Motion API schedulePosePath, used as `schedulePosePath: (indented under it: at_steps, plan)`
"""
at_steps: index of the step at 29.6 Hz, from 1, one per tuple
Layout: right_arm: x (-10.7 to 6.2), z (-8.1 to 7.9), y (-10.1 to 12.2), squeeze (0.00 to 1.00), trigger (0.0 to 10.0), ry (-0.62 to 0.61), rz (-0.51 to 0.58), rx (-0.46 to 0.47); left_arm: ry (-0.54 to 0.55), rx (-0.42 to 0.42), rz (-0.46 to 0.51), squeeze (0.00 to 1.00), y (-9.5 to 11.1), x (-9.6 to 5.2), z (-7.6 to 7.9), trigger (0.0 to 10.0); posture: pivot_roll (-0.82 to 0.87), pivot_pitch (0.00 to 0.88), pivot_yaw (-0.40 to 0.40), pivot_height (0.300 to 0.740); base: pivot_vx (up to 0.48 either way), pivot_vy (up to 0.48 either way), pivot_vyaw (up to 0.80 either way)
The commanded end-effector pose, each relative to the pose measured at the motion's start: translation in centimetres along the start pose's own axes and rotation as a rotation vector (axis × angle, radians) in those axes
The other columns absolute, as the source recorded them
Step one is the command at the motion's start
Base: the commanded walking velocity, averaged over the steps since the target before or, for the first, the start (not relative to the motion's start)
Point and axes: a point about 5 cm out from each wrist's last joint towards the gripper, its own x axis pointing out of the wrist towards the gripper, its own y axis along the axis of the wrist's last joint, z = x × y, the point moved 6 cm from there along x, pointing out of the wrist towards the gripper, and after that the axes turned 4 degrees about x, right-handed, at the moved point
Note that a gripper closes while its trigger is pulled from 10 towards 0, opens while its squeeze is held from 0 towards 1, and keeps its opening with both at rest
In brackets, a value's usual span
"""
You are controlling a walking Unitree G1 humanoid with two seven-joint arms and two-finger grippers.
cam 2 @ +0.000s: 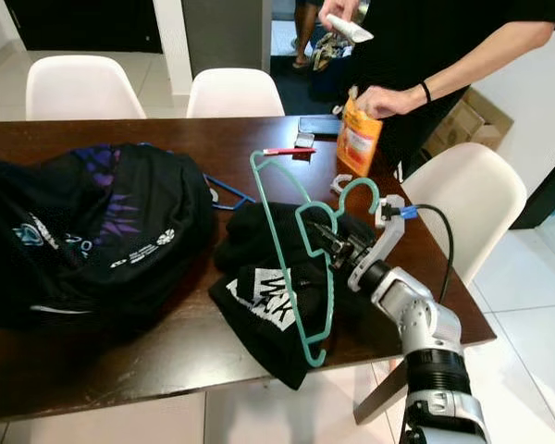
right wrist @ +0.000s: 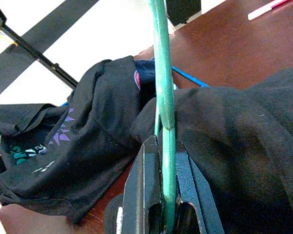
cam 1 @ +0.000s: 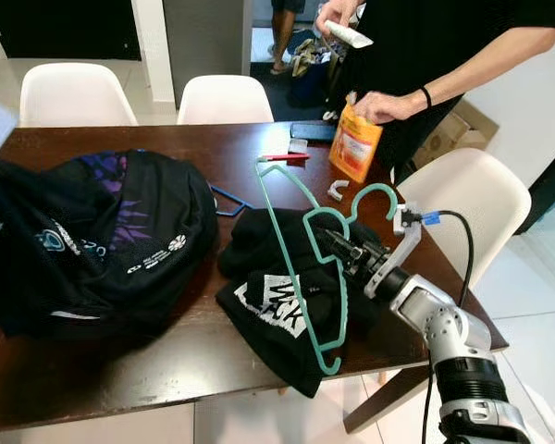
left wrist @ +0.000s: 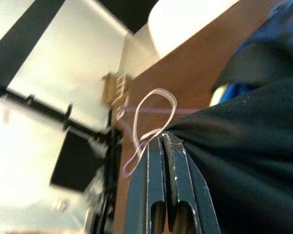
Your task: Hang hanger
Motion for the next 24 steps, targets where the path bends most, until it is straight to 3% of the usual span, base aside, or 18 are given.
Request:
schedulePosePath:
  at_steps: [1, 2, 3, 4, 5, 6, 8, 12, 13, 14, 15, 16, 18, 19, 20, 24]
  plan:
    - [-0.3, 0.3, -0.1, 0.00, 10.0, -0.009, -0.002, 0.020, 0.074, 0.026, -0.044, 0.00, -1.2, -0.2, -2.0, 0.0, 0.13, 0.103, -0.079, 0.740, 0.000, 0.000, 0.00]
    - [-0.3, 0.3, -0.1, 0.00, 10.0, -0.009, -0.002, 0.020, 0.074, 0.026, -0.044, 0.00, -1.2, -0.2, -2.0, 0.0, 0.13, 0.103, -0.079, 0.740, 0.000, 0.000, 0.00]
    - [-0.2, 0.3, -0.1, 0.00, 10.0, -0.007, -0.003, 0.022, 0.105, 0.040, -0.077, 0.00, -2.3, -0.4, -2.9, 0.0, 0.13, 0.103, -0.079, 0.740, 0.000, 0.000, 0.00]
    - [-0.2, 0.3, -0.2, 0.00, 10.0, -0.005, -0.005, 0.026, 0.156, 0.076, -0.171, 0.00, -5.1, -0.8, -4.5, 0.0, 0.14, 0.109, -0.080, 0.740, 0.000, 0.000, 0.00]
    - [-0.2, 0.3, -0.2, 0.00, 10.0, -0.005, -0.005, 0.026, 0.156, 0.076, -0.171, 0.00, -5.1, -0.8, -4.5, 0.0, 0.14, 0.109, -0.080, 0.740, 0.000, 0.000, 0.00]
    - [-0.1, 0.2, -0.2, 0.00, 10.0, -0.001, -0.007, 0.030, 0.223, 0.141, -0.338, 0.00, -9.9, -2.1, -6.5, 0.0, 0.14, 0.109, -0.075, 0.740, 0.000, 0.000, 0.00]
    - [-0.1, 0.2, -0.2, 0.00, 10.0, -0.001, -0.007, 0.030, 0.223, 0.141, -0.338, 0.00, -9.9, -2.1, -6.5, 0.0, 0.14, 0.109, -0.075, 0.740, 0.000, 0.000, 0.00]
    - [-0.1, 0.3, -0.1, 0.00, 10.0, -0.001, -0.005, 0.032, 0.240, 0.148, -0.416, 0.00, -12.0, -3.1, -6.9, 0.0, 0.14, 0.112, -0.074, 0.740, 0.000, 0.000, 0.00]
    - [-0.2, 0.3, -0.1, 0.00, 10.0, -0.003, -0.002, 0.033, 0.203, 0.105, -0.473, 0.00, -13.7, -3.6, -5.6, 0.0, 0.14, 0.116, -0.071, 0.740, 0.000, 0.000, 0.00]
    - [-0.2, 0.3, -0.1, 0.00, 10.0, -0.003, -0.002, 0.033, 0.203, 0.105, -0.473, 0.00, -13.7, -3.6, -5.6, 0.0, 0.14, 0.116, -0.071, 0.740, 0.000, 0.000, 0.00]
    - [-0.2, 0.3, 0.0, 0.00, 10.0, -0.004, 0.001, 0.034, 0.167, 0.053, -0.514, 0.00, -15.2, -4.1, -4.2, 9.2, 0.14, 0.117, -0.071, 0.740, 0.000, 0.000, 0.00]
    - [-0.2, 0.3, 0.0, 0.00, 10.0, -0.004, 0.002, 0.035, 0.136, 0.010, -0.542, 0.00, -16.2, -4.5, -2.9, 10.0, 0.14, 0.117, -0.071, 0.740, 0.000, 0.000, 0.00]
    - [-0.2, 0.3, 0.0, 0.00, 10.0, -0.004, 0.002, 0.035, 0.136, 0.010, -0.542, 0.00, -16.2, -4.5, -2.9, 10.0, 0.14, 0.117, -0.071, 0.740, 0.000, 0.000, 0.00]
    - [-0.2, 0.3, 0.0, 0.00, 10.0, -0.004, 0.002, 0.035, 0.116, -0.017, -0.556, 0.04, -16.9, -4.7, -1.8, 10.0, 0.14, 0.117, -0.072, 0.740, 0.000, 0.000, 0.00]
    - [-0.2, 0.3, 0.0, 0.00, 10.0, -0.004, 0.001, 0.035, 0.099, -0.032, -0.551, 1.00, -17.0, -4.6, -0.9, 10.0, 0.14, 0.116, -0.071, 0.740, 0.000, 0.000, 0.00]
    - [-0.2, 0.3, 0.0, 0.00, 10.0, -0.004, 0.000, 0.034, 0.074, -0.035, -0.532, 1.00, -17.0, -4.4, 0.1, 10.0, 0.14, 0.114, -0.071, 0.740, 0.000, 0.000, 0.00]
